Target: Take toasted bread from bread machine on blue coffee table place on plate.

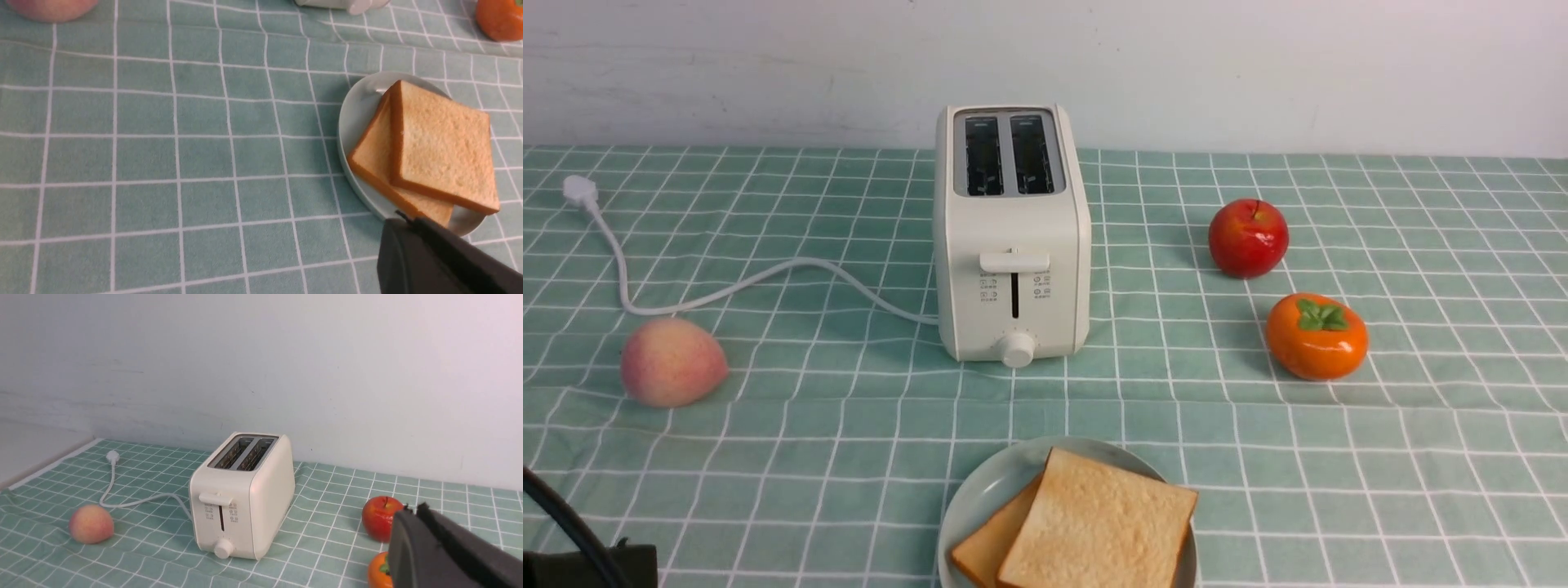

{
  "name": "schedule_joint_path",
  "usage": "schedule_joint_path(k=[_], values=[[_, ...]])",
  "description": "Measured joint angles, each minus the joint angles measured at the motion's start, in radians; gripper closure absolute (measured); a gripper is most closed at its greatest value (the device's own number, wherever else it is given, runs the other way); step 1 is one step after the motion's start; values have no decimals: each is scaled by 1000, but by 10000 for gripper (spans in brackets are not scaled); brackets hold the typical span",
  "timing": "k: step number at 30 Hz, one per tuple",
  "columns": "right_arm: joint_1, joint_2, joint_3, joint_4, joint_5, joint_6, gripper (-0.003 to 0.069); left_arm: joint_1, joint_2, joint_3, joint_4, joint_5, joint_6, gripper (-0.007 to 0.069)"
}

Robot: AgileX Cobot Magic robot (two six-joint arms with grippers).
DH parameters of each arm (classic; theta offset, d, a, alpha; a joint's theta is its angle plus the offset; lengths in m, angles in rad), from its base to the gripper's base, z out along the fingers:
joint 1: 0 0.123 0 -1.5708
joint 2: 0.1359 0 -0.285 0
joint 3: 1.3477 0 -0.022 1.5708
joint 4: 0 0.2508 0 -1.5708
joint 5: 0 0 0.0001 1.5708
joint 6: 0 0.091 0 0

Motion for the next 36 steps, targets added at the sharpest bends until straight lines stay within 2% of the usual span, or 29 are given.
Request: schedule_joint_path(k=[7, 28, 31, 33, 36], values=[[0, -75, 189, 3, -146, 4, 662, 0, 0, 0, 0, -31, 0, 638], [0, -76, 199, 3, -148, 7, 643, 0, -15, 3, 0, -19, 1, 622], [0, -76, 199, 3, -148, 7, 640, 7, -64, 13, -1, -29, 37, 622], [0, -76, 199, 3, -148, 7, 638, 55, -134, 55, -11, -83, 95, 620], [0, -76, 199, 3, -148, 7, 636, 169, -251, 178, -51, -253, 199, 615]])
